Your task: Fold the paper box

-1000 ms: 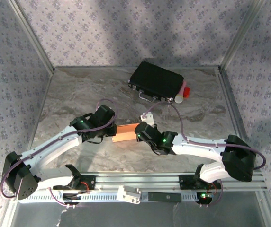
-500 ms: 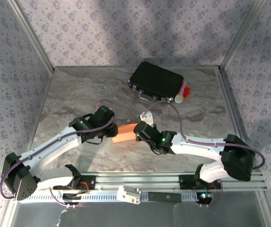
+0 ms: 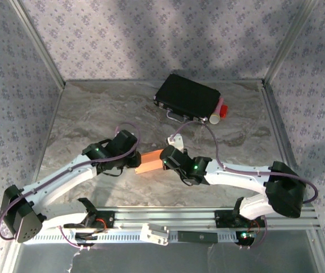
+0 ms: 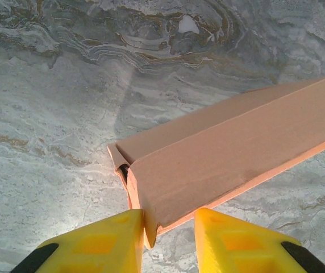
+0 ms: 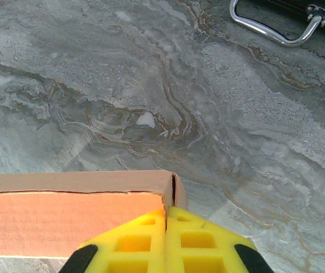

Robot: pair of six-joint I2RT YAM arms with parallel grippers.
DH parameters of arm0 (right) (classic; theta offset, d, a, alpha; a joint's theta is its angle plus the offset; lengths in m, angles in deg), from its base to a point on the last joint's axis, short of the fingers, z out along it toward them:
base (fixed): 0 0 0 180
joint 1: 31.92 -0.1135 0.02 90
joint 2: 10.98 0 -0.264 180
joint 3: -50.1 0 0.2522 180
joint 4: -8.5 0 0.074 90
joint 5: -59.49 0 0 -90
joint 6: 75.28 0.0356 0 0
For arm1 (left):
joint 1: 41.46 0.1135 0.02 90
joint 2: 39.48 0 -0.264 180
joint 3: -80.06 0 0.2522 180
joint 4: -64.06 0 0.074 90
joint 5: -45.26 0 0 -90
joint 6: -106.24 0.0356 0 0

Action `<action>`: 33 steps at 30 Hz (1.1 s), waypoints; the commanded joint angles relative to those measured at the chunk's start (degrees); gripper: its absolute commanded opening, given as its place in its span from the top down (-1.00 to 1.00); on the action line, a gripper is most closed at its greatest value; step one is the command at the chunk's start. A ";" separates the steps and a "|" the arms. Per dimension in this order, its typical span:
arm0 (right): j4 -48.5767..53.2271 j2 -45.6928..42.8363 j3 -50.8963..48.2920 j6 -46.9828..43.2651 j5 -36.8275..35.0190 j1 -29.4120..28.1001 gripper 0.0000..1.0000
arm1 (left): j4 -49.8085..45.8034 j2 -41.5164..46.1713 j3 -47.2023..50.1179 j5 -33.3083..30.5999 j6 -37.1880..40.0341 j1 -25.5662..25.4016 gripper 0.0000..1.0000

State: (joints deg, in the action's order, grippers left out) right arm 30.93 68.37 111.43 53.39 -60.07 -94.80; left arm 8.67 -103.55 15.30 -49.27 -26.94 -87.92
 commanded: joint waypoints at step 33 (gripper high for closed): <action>1.06 0.93 1.25 1.70 0.65 0.37 1.00 | 1.07 -0.46 -0.22 -2.29 -0.83 -0.56 0.68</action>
State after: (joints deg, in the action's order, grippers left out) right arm 31.04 68.96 111.91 54.35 -59.85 -94.51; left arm 9.78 -103.44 17.00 -51.66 -28.36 -88.47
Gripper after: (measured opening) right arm 0.061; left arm 0.163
